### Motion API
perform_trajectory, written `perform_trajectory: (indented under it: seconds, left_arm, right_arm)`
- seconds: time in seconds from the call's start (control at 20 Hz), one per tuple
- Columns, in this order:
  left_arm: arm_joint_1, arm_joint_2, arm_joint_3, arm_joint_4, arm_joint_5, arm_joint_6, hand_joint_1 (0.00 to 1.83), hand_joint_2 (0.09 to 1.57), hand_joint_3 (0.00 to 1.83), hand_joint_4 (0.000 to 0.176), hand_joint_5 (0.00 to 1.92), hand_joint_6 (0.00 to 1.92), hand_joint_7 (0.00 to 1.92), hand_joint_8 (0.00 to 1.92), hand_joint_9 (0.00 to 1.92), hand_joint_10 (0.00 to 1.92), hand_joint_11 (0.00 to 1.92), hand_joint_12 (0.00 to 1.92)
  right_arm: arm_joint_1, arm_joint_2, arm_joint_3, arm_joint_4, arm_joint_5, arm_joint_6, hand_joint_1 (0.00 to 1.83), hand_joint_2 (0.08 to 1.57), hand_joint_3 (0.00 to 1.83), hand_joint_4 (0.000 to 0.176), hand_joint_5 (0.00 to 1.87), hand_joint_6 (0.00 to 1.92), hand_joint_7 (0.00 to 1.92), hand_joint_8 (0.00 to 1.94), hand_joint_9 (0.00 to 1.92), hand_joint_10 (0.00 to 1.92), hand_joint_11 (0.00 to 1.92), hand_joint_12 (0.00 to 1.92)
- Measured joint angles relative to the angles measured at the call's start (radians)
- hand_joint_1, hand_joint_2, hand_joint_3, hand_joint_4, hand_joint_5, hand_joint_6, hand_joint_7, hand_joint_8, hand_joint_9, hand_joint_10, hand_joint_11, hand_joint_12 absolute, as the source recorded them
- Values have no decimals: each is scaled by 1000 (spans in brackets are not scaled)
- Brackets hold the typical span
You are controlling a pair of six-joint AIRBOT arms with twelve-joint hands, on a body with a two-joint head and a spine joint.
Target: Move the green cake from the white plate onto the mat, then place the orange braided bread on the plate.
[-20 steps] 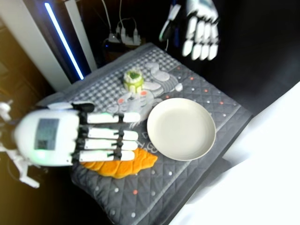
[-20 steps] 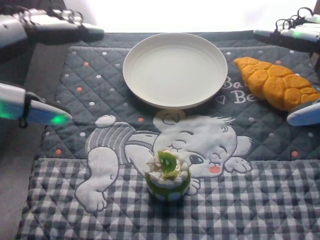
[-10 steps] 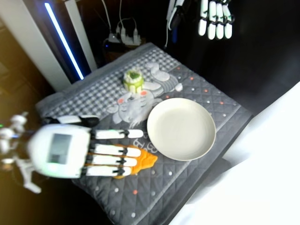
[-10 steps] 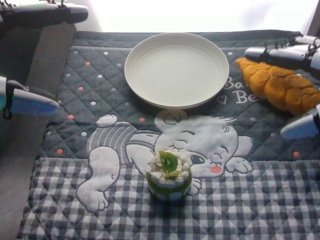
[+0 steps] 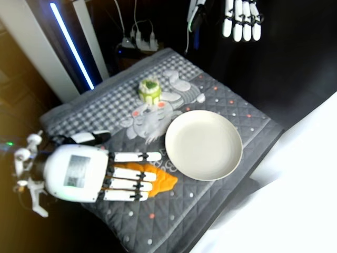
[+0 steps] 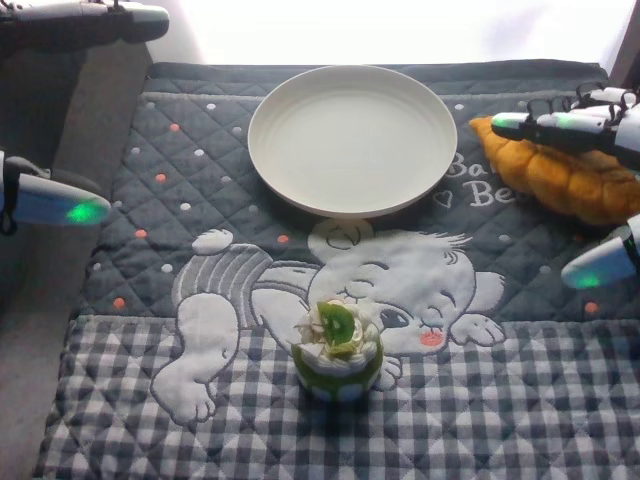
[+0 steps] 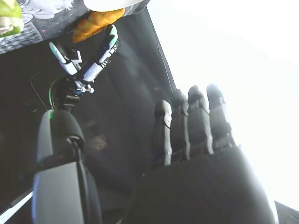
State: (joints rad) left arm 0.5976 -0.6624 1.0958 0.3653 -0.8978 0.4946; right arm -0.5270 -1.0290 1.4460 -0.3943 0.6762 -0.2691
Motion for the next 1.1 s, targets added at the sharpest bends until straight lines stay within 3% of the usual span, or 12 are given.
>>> perform_trajectory:
  seconds: [0.2, 0.4, 0.5, 0.55, 0.7, 0.8, 0.85, 0.9, 0.95, 1.0, 1.05, 1.1]
  left_arm:
    - [1, 0, 0, 1, -2, 0, 785, 914, 0, 48, 266, 1, 242, 0, 155, 1, 0, 214]
    - [1, 0, 0, 0, -3, 0, 785, 914, 0, 48, 266, 1, 242, 0, 155, 1, 0, 214]
    - [1, 0, 0, 0, -3, 0, 785, 914, 0, 48, 266, 1, 242, 0, 155, 1, 0, 213]
    - [1, 0, 0, 0, -3, 0, 785, 914, 0, 48, 266, 1, 242, 0, 155, 1, 0, 213]
    - [4, 0, 0, -2, -5, 0, 785, 914, 0, 48, 266, 1, 243, 0, 155, 0, 0, 213]
    - [5, 0, 0, -2, -5, 0, 785, 914, 0, 48, 266, 1, 243, 0, 155, 0, 0, 213]
    - [5, 0, 0, -2, -6, 0, 785, 914, 0, 48, 266, 1, 243, 0, 155, 0, 0, 213]
    - [5, 0, 0, -4, -6, 0, 785, 914, 0, 48, 266, 1, 243, 0, 155, 0, 0, 213]
    - [5, 0, 0, -3, -6, 0, 785, 914, 0, 48, 266, 1, 243, 0, 155, 0, 0, 213]
    - [6, 0, 0, -3, -7, 1, 785, 914, 0, 48, 266, 1, 243, 0, 155, 0, 0, 213]
    - [6, 0, 0, -3, -7, 0, 785, 914, 0, 48, 266, 1, 243, 0, 155, 0, 0, 213]
    - [6, 0, 0, -3, -7, 0, 785, 914, 0, 48, 266, 1, 243, 0, 155, 0, 0, 213]
  right_arm:
    - [0, -13, 28, 19, -12, 0, 605, 793, 10, 176, 0, 0, 201, 0, 318, 0, 0, 821]
    - [1, -21, 47, 34, -29, 3, 576, 790, 0, 176, 0, 0, 232, 2, 360, 8, 0, 1009]
    - [1, -24, 58, 43, -39, 3, 556, 796, 0, 160, 0, 0, 239, 2, 379, 6, 0, 1105]
    - [1, -26, 63, 45, -42, 3, 561, 801, 1, 171, 0, 0, 228, 0, 359, 2, 0, 1088]
    - [1, -33, 77, 57, -60, 3, 626, 822, 3, 167, 0, 0, 245, 5, 366, 7, 0, 1060]
    - [1, -37, 82, 66, -61, 5, 1097, 957, 0, 176, 0, 0, 298, 2, 495, 16, 254, 894]
    - [1, -37, 85, 66, -61, 4, 1097, 957, 0, 176, 0, 0, 298, 2, 495, 16, 254, 894]
    - [1, -39, 86, 71, -61, 5, 1564, 1030, 0, 171, 0, 0, 358, 3, 670, 24, 591, 598]
    - [1, -39, 87, 73, -61, 5, 1626, 1048, 0, 169, 0, 0, 411, 3, 748, 20, 653, 477]
    - [1, -39, 87, 74, -62, 5, 1790, 1030, 0, 147, 0, 0, 222, 0, 733, 5, 760, 1192]
    - [1, -39, 88, 80, -63, 5, 1823, 1046, 3, 103, 32, 8, 261, 23, 800, 26, 728, 1410]
    - [1, -39, 89, 80, -65, 5, 1661, 1021, 39, 32, 176, 3, 547, 27, 926, 849, 448, 828]
